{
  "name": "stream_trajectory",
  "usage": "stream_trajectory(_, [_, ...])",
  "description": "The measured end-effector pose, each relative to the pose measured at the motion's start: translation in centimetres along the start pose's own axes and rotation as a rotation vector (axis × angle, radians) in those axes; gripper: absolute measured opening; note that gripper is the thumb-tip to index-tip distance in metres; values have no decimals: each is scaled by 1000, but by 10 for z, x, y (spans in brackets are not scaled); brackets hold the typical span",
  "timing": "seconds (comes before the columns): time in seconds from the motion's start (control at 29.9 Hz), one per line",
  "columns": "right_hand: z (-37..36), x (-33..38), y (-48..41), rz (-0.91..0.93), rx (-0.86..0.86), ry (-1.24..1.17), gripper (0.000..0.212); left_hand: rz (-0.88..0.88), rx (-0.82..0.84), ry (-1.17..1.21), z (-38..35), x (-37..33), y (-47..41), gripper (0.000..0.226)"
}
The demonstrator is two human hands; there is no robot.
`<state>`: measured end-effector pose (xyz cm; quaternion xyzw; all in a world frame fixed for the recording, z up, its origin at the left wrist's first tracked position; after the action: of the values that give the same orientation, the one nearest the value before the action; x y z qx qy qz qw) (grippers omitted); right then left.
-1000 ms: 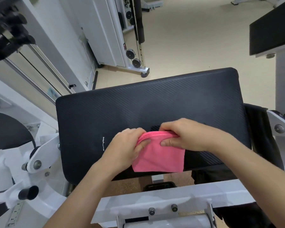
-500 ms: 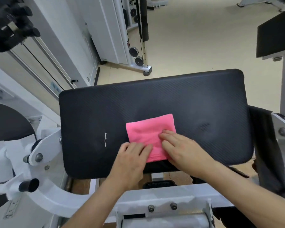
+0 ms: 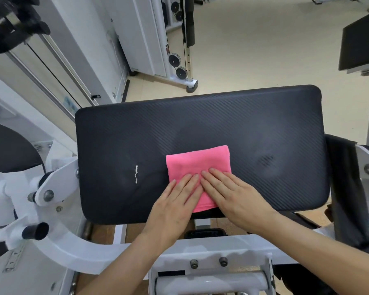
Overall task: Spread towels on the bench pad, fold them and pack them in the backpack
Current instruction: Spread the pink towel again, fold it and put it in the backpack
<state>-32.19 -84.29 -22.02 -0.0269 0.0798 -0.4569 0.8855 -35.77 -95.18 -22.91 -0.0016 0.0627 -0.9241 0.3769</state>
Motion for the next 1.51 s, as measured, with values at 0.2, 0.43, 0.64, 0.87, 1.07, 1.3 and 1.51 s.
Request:
stream_trajectory(0.2, [12, -16, 4, -45, -63, -276, 47, 165, 55, 502, 23, 31, -5, 37])
stream_trajectory(0.43, [24, -63, 4, -375, -259, -834, 18, 598, 247, 953, 27, 67, -34, 10])
stream_trajectory(0.64, [16, -84, 4, -569, -428, -883, 18, 731, 209, 970, 24, 72, -43, 12])
stream_trajectory(0.87, [11, -97, 1, -731, -410, -902, 14, 672, -61, 710, 53, 74, -56, 27])
stream_trajectory(1.07, [10, -103, -3, -786, -418, -938, 29, 107, -486, 127, 83, 28, -46, 10])
stream_trajectory(1.3, [10, -108, -3, -928, -424, -977, 39, 56, -89, -56, 37, 36, -38, 59])
stream_trajectory(1.51, [63, -66, -26, -391, -437, -141, 33, 194, -164, 96, 47, 39, -58, 59])
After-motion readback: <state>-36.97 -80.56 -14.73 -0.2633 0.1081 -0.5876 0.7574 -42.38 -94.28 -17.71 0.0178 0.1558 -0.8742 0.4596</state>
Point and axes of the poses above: each hand's wrist, its own y-axis away from the middle knuckle, its own z-axis out of the back of the hand, x = y × z, the point moved 8 cm from there along -y, towards the middle knuckle, and after that the axes turned 13 degrees about z, right-handed, at the moved point
